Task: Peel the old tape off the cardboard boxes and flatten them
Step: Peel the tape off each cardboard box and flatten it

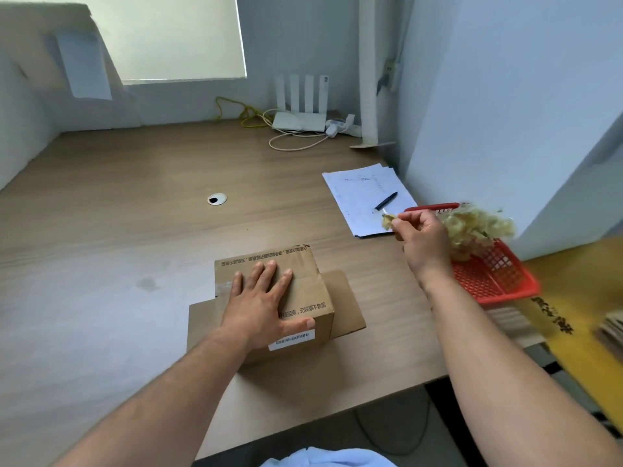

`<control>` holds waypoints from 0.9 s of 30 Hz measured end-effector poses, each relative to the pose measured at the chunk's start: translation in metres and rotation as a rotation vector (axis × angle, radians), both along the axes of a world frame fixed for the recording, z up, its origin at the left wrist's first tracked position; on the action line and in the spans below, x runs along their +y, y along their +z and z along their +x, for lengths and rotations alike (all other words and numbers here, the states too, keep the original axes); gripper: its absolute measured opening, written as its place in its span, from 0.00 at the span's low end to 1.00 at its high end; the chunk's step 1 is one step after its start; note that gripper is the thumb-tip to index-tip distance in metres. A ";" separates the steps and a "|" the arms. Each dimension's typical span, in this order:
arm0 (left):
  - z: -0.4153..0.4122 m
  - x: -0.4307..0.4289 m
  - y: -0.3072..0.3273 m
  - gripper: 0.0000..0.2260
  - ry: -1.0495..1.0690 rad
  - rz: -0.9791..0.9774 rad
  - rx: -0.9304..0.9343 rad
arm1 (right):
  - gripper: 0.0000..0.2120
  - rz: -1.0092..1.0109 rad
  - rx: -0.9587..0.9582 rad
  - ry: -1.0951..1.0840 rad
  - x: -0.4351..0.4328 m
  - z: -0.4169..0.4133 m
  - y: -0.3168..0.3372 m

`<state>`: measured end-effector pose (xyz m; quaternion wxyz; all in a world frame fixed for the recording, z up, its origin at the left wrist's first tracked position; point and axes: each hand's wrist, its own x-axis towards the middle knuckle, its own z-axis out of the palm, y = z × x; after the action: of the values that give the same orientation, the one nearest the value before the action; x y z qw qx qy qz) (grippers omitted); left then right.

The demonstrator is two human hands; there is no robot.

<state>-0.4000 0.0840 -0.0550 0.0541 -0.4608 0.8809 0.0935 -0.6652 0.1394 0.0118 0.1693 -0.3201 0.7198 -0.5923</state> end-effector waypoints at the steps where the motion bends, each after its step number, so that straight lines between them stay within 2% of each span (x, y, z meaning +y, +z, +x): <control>1: -0.013 0.000 0.000 0.55 -0.007 -0.001 0.000 | 0.05 0.004 0.023 -0.053 0.000 -0.019 0.000; 3: -0.036 -0.001 0.000 0.56 -0.018 -0.001 -0.006 | 0.10 0.025 0.064 -0.148 0.000 -0.056 0.002; 7: -0.071 -0.007 0.002 0.56 -0.024 0.004 -0.018 | 0.05 0.166 0.228 -0.309 -0.002 -0.119 0.003; 10: -0.088 -0.014 0.002 0.56 -0.028 0.005 -0.017 | 0.05 0.258 0.275 -0.378 -0.004 -0.156 0.001; 15: -0.103 -0.022 0.002 0.56 -0.021 0.002 -0.024 | 0.11 0.519 0.310 -0.329 -0.011 -0.188 -0.020; 18: -0.107 -0.022 0.002 0.58 -0.020 -0.003 -0.019 | 0.18 0.655 0.279 -0.344 -0.014 -0.193 -0.032; 20: -0.107 -0.021 0.002 0.59 -0.017 -0.003 -0.016 | 0.20 0.688 0.225 -0.378 -0.015 -0.191 -0.038; 24: -0.107 -0.021 0.003 0.57 -0.013 0.001 -0.020 | 0.17 0.694 0.311 -0.297 -0.018 -0.190 -0.040; 27: -0.106 -0.022 0.002 0.56 -0.021 0.011 -0.021 | 0.23 0.671 0.348 -0.307 -0.020 -0.188 -0.031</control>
<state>-0.5060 0.0624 -0.0527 0.0669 -0.4522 0.8845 0.0930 -0.8527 0.1191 -0.0191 0.0496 -0.2311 0.9305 -0.2797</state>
